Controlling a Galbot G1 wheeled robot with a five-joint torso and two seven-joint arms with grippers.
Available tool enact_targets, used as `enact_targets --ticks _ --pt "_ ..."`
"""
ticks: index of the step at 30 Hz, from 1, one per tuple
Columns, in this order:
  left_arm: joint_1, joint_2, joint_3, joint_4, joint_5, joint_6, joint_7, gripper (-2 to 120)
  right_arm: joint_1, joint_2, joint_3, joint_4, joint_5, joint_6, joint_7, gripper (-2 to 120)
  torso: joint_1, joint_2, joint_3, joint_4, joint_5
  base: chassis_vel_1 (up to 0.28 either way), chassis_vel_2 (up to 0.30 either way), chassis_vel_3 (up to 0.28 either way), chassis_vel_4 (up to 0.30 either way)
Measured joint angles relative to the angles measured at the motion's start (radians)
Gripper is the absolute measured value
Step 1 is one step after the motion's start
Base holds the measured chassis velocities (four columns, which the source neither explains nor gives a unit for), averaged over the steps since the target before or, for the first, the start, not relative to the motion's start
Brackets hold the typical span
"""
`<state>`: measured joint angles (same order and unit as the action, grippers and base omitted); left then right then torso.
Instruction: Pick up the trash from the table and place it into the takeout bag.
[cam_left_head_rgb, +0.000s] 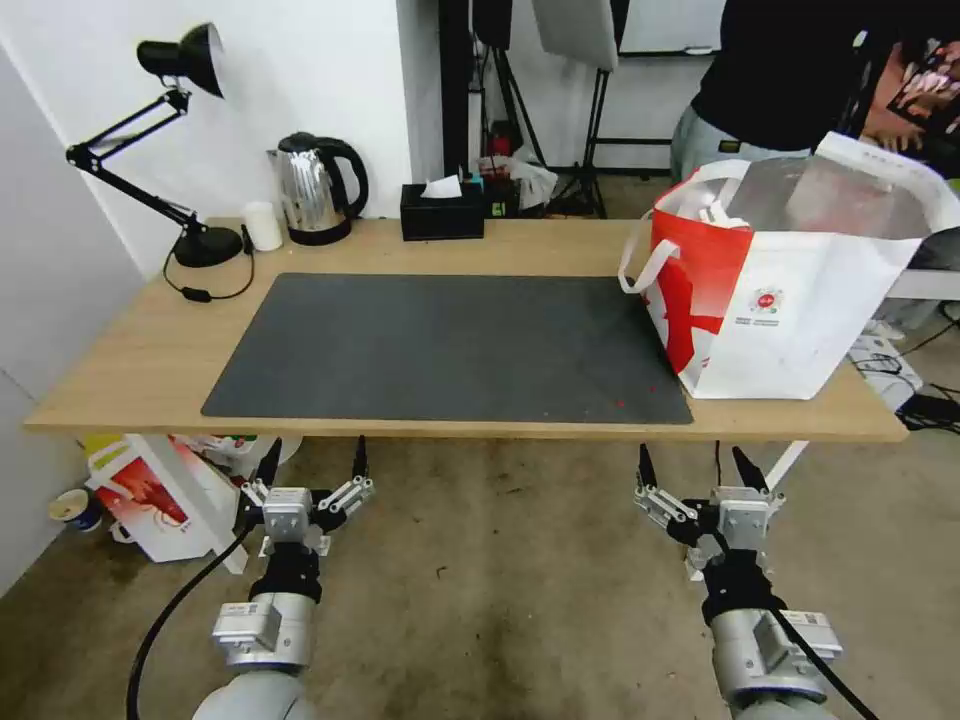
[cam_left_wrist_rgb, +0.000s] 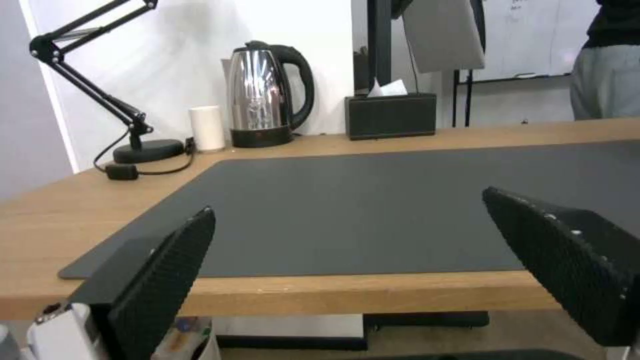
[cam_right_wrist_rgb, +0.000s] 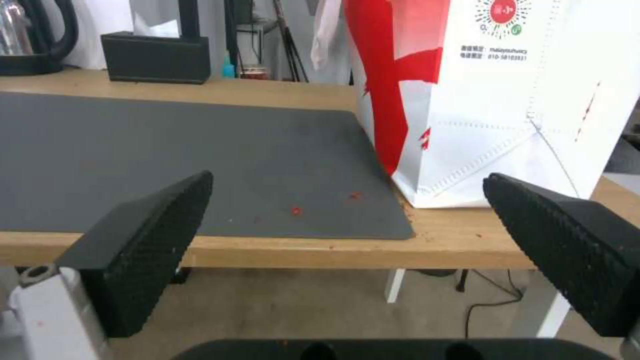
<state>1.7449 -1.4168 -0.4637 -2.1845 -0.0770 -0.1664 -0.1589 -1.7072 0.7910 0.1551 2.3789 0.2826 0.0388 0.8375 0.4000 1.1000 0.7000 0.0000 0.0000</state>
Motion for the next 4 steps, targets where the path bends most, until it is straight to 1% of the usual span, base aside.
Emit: enact_targets --ticks 4 --pt "0.000 0.000 0.000 0.000 0.000 0.000 0.000 100 0.000 0.000 0.000 0.000 0.000 0.000 0.000 100 0.000 0.000 0.000 0.0000 0.0000 0.000 0.000 0.000 0.000"
